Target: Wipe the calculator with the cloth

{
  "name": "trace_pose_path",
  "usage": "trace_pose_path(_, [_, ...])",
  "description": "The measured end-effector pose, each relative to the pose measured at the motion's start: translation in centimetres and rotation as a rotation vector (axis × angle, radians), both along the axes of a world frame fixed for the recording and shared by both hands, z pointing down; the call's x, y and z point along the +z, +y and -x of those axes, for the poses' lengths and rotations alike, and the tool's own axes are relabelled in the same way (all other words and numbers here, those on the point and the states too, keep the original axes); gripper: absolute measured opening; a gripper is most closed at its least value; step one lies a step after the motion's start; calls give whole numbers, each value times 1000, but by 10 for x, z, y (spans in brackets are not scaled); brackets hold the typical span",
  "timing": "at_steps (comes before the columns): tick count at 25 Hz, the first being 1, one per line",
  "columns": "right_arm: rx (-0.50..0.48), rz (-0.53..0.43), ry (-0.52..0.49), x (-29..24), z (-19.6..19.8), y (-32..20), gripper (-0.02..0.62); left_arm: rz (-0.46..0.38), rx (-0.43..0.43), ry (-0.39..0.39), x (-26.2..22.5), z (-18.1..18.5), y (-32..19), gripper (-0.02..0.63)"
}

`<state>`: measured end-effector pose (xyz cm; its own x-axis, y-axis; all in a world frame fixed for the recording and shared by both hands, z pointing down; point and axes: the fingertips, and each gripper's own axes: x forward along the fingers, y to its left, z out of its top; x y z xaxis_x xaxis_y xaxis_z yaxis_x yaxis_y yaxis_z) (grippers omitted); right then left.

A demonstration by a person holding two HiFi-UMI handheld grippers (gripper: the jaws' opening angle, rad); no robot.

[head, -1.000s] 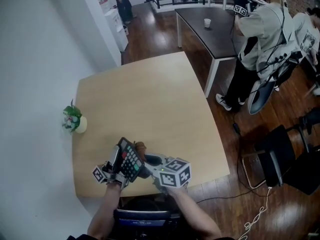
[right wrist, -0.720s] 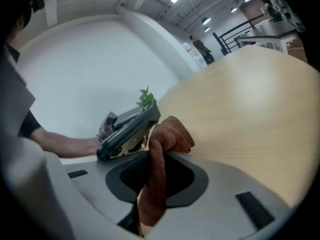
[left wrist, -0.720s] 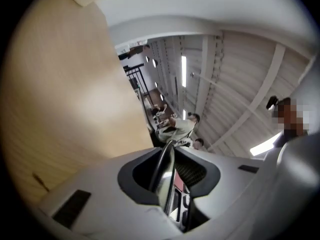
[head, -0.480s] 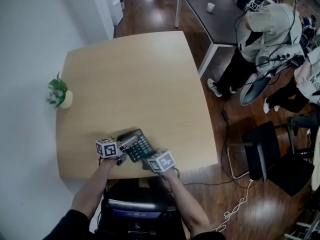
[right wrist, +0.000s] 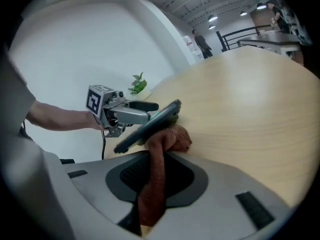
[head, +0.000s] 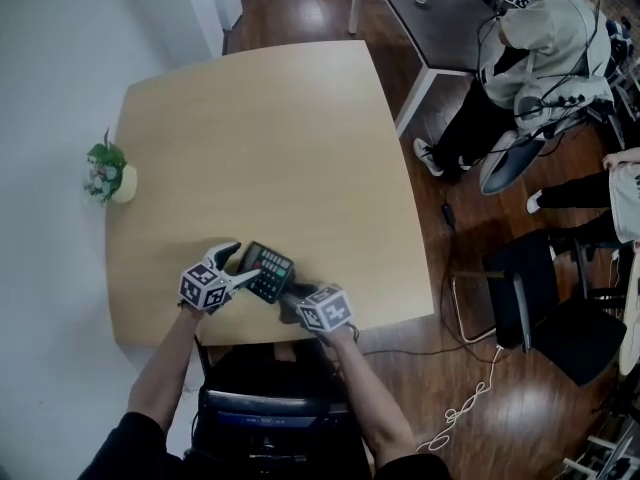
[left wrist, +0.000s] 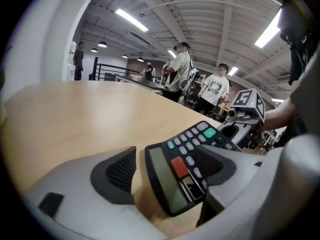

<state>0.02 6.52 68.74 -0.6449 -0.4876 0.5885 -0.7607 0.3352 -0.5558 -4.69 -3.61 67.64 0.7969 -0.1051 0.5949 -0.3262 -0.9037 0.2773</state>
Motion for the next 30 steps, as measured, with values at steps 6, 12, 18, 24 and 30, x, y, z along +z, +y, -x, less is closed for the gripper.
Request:
trace_pose_path(6, [1,-82,-20,-13,0,-8,78,5,78,26,-38,-6,48,407])
trace_pose_path(12, [-27,-127,-32,-19,3,-15,78,-266,301,-390,-17,-29,96,474])
trace_pose_path(18, [-51,-113,-18,-19,9,-22,78,-758,369,-694,1,-26,75,329])
trace_pose_path(24, [-17,-126,-43,-29,5,-27,78,-711,208,-639,-23,-19,56,147])
trace_pose_path(30, [75,-150,-105,-49,-14,-28,78,-266,-229,-243,-85,-1,7,75])
